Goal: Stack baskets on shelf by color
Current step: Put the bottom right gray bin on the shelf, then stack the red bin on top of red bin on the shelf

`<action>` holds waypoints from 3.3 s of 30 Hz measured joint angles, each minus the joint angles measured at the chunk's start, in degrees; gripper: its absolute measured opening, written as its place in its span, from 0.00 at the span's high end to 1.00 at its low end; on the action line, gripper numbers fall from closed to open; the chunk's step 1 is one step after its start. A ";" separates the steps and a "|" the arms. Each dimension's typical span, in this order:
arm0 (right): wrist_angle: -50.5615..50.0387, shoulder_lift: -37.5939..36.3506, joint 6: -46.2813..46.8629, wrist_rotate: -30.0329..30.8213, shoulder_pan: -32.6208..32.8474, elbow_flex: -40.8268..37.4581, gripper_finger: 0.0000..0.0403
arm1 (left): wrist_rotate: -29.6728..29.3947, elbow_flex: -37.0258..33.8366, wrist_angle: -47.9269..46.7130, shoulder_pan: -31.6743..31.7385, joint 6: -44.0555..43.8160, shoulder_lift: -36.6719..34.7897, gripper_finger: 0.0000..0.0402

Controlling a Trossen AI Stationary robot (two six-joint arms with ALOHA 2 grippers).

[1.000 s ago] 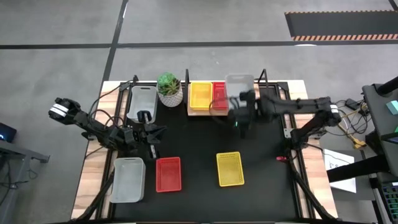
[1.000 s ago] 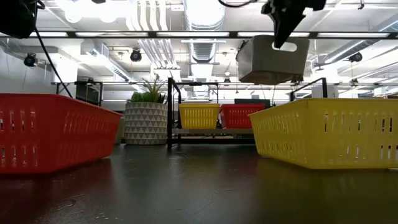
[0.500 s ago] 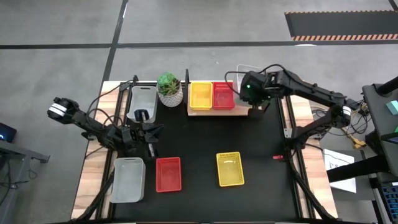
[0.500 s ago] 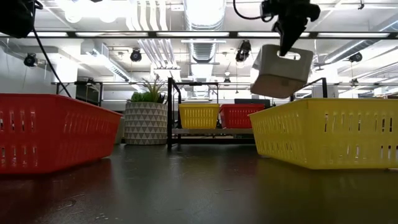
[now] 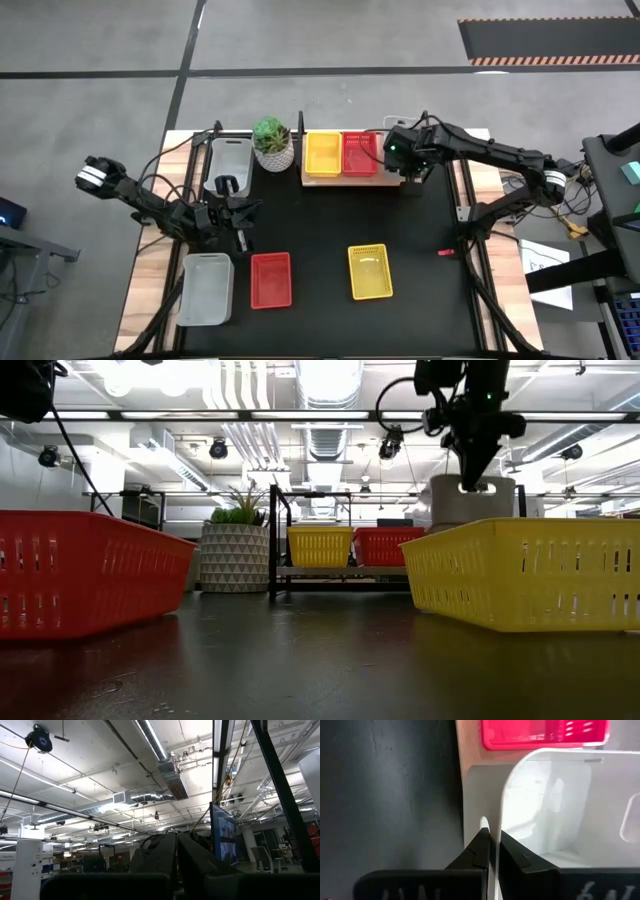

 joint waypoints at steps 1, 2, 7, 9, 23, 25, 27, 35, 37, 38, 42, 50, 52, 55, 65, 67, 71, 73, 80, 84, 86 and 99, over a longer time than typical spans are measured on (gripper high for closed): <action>0.30 0.11 0.00 0.16 -0.09 -0.68 0.98 | 0.00 0.00 0.01 0.00 0.00 0.00 1.00; 0.68 0.17 0.00 0.25 -0.19 -1.34 0.98 | 0.00 0.00 0.00 0.00 0.00 0.00 1.00; 2.37 0.69 0.04 0.43 -0.24 -3.65 0.98 | 0.00 0.00 0.00 0.00 0.00 0.00 1.00; 3.30 0.75 0.15 0.42 -0.24 -4.34 0.98 | 0.00 0.00 0.01 0.00 0.00 0.00 1.00; 5.56 0.76 0.03 0.44 -0.22 -5.80 0.98 | 0.00 0.00 0.00 0.01 -0.02 0.00 1.00; 5.58 0.76 -0.43 0.44 -0.22 -6.17 0.98 | 0.00 0.00 0.00 0.00 -0.02 0.00 1.00; 5.62 0.76 -0.53 0.44 -0.17 -6.73 0.98 | 0.00 0.00 0.00 0.00 -0.02 0.00 1.00; 6.36 0.76 -0.52 0.52 -0.17 -9.15 0.91 | 0.00 0.00 0.00 0.02 -0.04 0.00 1.00; 6.84 0.76 -0.52 0.55 -0.17 -9.54 0.88 | 0.00 0.00 0.02 0.00 -0.03 0.00 1.00; 6.85 0.76 -0.52 0.55 -0.17 -9.59 0.87 | 0.00 0.00 0.02 0.02 -0.04 0.00 1.00; 6.23 0.76 -0.29 0.56 -0.17 -9.27 0.81 | 0.00 0.00 0.01 0.00 -0.04 0.00 1.00; 2.27 -0.55 7.19 0.47 1.35 -4.15 0.75 | 0.00 -0.02 0.00 0.00 -0.05 0.09 1.00; 2.38 -1.87 9.92 0.04 2.70 -4.08 0.76 | 0.00 -0.04 -0.04 0.00 -0.04 0.24 1.00; 2.91 -4.24 13.48 -0.03 6.43 -4.54 0.77 | 0.00 -0.04 -0.04 0.15 -0.04 0.56 1.00; 19.93 -13.07 21.57 0.43 22.90 -10.95 0.79 | 0.00 -0.04 -0.04 0.39 -0.50 2.19 1.00; 28.08 -14.93 21.44 0.65 26.08 -14.54 0.79 | 0.00 -0.04 -0.03 0.39 -0.51 2.77 1.00; 54.93 -17.66 16.42 2.90 32.15 -26.49 0.80 | -0.09 0.43 -0.08 0.39 -0.57 4.15 1.00; 69.00 -17.59 12.36 2.94 34.34 -32.54 0.81 | -0.11 1.00 0.07 0.39 -0.68 4.78 1.00; 88.29 -15.35 8.39 2.94 37.02 -41.65 0.84 | -0.22 1.07 -0.01 0.37 -12.66 7.54 1.00; 86.23 -15.37 10.00 -0.74 37.37 -41.80 0.86 | -0.22 1.37 -1.14 0.37 -25.08 10.05 1.00; 84.52 -15.77 9.70 -2.05 38.14 -41.89 0.87 | -0.22 2.28 -4.04 0.37 -32.29 11.76 1.00; 66.83 -27.14 17.34 0.66 43.00 -42.11 0.96 | -0.18 15.61 -52.41 0.33 -56.73 6.74 1.00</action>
